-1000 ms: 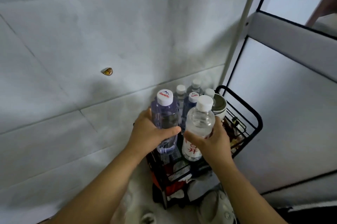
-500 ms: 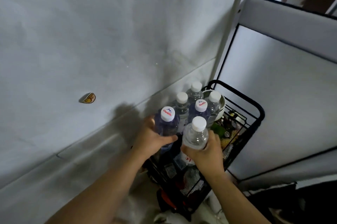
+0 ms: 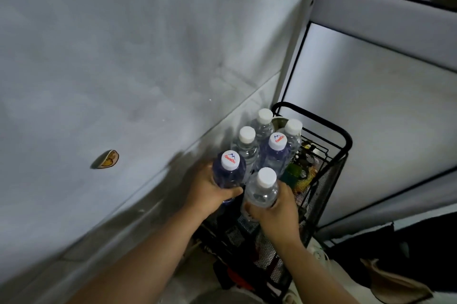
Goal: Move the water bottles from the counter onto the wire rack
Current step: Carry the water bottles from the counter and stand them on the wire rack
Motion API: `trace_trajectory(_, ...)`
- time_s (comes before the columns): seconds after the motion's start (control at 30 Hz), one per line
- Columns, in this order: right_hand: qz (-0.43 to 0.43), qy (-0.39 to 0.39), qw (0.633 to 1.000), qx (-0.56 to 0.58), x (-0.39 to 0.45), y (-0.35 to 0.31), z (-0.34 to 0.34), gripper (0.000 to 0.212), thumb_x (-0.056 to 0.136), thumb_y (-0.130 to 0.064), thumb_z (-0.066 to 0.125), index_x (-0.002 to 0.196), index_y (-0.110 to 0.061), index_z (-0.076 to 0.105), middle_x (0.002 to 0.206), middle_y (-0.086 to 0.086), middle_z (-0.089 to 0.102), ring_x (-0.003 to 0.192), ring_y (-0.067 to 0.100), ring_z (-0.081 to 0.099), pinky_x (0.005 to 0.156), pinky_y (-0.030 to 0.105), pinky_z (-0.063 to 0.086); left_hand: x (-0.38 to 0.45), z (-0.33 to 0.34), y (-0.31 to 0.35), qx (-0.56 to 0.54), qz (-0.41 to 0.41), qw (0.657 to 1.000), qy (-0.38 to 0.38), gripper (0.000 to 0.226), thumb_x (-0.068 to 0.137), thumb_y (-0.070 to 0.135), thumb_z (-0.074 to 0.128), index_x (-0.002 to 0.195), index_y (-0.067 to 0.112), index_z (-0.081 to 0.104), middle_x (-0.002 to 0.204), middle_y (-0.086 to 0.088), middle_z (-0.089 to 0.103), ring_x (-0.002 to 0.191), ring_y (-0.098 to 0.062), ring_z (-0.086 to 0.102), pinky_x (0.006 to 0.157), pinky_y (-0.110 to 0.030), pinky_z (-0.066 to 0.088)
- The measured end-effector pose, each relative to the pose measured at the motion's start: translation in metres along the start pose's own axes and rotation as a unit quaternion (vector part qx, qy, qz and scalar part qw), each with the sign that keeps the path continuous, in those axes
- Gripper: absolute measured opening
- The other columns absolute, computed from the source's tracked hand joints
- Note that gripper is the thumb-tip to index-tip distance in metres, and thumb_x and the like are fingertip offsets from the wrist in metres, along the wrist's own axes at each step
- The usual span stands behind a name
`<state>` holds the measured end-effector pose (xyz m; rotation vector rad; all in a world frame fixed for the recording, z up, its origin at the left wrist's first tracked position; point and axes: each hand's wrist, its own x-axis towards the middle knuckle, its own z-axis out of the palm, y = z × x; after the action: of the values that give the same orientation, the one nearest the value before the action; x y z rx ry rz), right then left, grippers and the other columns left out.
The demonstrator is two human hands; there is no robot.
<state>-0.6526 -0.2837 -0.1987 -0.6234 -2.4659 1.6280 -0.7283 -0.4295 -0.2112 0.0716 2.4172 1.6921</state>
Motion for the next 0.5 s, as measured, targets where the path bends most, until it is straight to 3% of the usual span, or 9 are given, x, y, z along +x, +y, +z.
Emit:
trace_trajectory(0.07, 0.008, 0.006, 1.000, -0.009, 0.001, -0.001, 0.002, 0.061, 0.059, -0.016, 0.084, 0.108, -0.018, 0.049, 0.109, 0.003, 0.051, 0.099, 0.017, 0.054, 0.078, 0.027, 0.046, 0.002, 0.001, -0.001, -0.013, -0.011, 1.000, 0.006, 0.050, 0.049, 0.011, 0.089, 0.086, 0.034, 0.064, 0.080, 0.018, 0.071, 0.076, 0.007, 0.066, 0.064, -0.005, 0.048)
trace_trajectory(0.2, 0.030, 0.019, 0.999, -0.009, 0.003, -0.002, 0.005, 0.062, 0.059, -0.018, 0.084, 0.104, -0.017, 0.041, 0.111, 0.006, 0.052, 0.097, 0.017, 0.055, 0.074, 0.023, 0.049, 0.005, -0.001, 0.005, 0.002, -0.013, 1.000, 0.000, 0.049, 0.050, 0.010, 0.089, 0.083, 0.033, 0.061, 0.078, 0.022, 0.068, 0.072, 0.011, 0.062, 0.061, -0.004, 0.045)
trace_trajectory(0.3, 0.035, 0.012, 0.999, -0.004, 0.004, -0.002, 0.008, 0.061, 0.059, -0.019, 0.083, 0.105, -0.007, 0.045, 0.109, 0.013, 0.056, 0.102, 0.027, 0.057, 0.083, 0.041, 0.054, 0.004, -0.005, 0.009, 0.026, 0.007, 0.999, -0.020, 0.050, 0.051, 0.004, 0.087, 0.075, 0.038, 0.058, 0.069, 0.027, 0.064, 0.067, 0.021, 0.058, 0.056, 0.001, 0.042)
trace_trajectory(0.5, 0.038, 0.029, 0.999, 0.003, 0.002, -0.005, 0.012, 0.067, 0.058, -0.018, 0.085, 0.104, -0.018, 0.036, 0.115, 0.011, 0.052, 0.105, 0.024, 0.054, 0.088, 0.039, 0.051, 0.003, -0.012, 0.018, 0.068, 0.036, 0.995, -0.066, 0.055, 0.053, -0.001, 0.082, 0.073, 0.042, 0.054, 0.064, 0.032, 0.065, 0.067, 0.026, 0.055, 0.054, 0.004, 0.038)
